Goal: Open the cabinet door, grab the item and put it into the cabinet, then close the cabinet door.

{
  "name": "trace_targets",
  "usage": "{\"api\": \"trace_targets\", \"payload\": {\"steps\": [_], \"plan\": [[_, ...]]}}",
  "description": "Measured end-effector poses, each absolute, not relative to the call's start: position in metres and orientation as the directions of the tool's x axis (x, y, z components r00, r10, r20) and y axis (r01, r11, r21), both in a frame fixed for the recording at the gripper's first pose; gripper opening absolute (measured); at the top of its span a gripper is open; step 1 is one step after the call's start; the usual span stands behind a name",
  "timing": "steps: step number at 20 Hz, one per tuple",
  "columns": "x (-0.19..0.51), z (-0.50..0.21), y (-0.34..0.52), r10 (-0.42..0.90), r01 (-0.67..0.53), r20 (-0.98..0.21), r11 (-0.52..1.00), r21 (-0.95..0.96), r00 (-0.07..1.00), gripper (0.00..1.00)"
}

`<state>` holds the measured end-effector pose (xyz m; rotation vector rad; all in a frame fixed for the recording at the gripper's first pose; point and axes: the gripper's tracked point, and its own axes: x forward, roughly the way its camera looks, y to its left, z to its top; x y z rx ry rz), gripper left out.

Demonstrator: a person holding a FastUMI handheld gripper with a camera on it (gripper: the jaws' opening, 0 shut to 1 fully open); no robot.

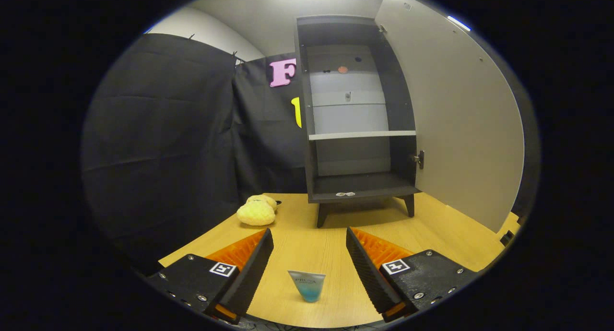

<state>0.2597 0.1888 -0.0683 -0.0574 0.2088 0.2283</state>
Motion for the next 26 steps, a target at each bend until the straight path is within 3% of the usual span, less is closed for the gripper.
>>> {"api": "trace_targets", "payload": {"steps": [10, 15, 17, 19, 20, 26], "plan": [[0.235, -0.111, 0.177, 0.168, -0.211, -0.415, 0.976, -0.059, 0.894, 0.95], [0.222, -0.128, 0.171, 0.150, -0.214, -0.511, 0.974, -0.068, 0.846, 0.89], [0.213, -0.133, 0.170, 0.145, -0.210, -0.559, 0.976, -0.054, 0.816, 0.80], [0.208, -0.132, 0.173, 0.163, -0.228, -0.580, 0.973, -0.040, 0.798, 0.55], [0.206, -0.133, 0.172, 0.169, -0.238, -0.588, 0.971, -0.040, 0.791, 0.50], [0.215, -0.122, 0.164, 0.171, -0.257, -0.584, 0.964, -0.066, 0.793, 0.50]]}}
